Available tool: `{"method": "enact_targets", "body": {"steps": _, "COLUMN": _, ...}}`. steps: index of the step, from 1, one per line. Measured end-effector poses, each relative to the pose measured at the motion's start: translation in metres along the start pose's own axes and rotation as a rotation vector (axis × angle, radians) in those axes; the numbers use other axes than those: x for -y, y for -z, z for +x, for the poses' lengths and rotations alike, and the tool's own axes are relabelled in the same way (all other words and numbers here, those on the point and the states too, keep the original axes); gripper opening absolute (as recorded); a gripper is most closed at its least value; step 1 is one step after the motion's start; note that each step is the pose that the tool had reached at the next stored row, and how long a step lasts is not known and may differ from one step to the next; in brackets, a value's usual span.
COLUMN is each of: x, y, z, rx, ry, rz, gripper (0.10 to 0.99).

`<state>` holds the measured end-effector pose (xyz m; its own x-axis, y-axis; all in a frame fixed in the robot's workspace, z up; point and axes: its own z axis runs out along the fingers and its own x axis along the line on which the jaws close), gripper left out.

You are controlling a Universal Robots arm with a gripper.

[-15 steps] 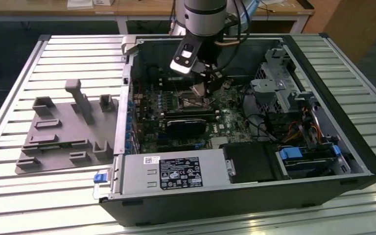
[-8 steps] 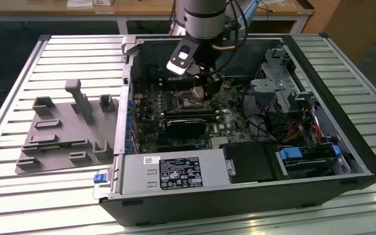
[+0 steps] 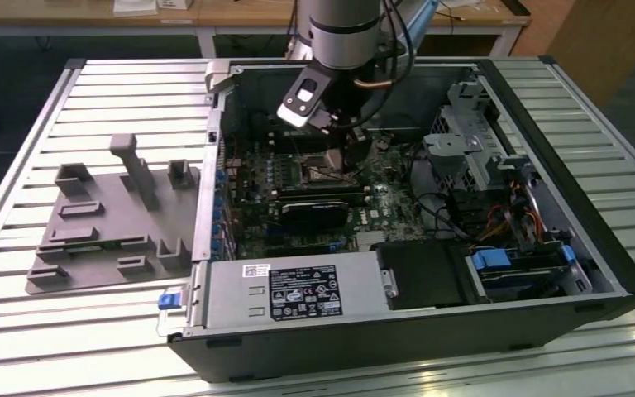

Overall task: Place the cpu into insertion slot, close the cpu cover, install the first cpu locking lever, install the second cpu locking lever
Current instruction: 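Place the cpu into insertion slot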

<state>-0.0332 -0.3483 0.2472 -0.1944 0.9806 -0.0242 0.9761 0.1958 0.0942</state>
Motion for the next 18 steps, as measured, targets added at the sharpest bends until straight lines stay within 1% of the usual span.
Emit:
{"method": "enact_targets", "body": {"steps": 6, "x": 0.001, "y": -0.0025, "z": 0.0003, "rx": 0.0075, "ry": -0.076, "rz": 0.002, "gripper": 0.537}}
{"method": "enact_targets", "body": {"steps": 9, "x": 0.0012, "y": -0.004, "z": 0.0008, "rx": 0.0107, "ry": -0.102, "rz": 0.003, "gripper": 0.537}}
{"method": "enact_targets", "body": {"steps": 12, "x": 0.0009, "y": -0.0055, "z": 0.0032, "rx": 0.0125, "ry": -0.116, "rz": 0.003, "gripper": 0.537}}
{"method": "enact_targets", "body": {"steps": 18, "x": -0.0003, "y": -0.0094, "z": 0.012, "rx": 0.0163, "ry": -0.13, "rz": 0.004, "gripper": 0.537}}
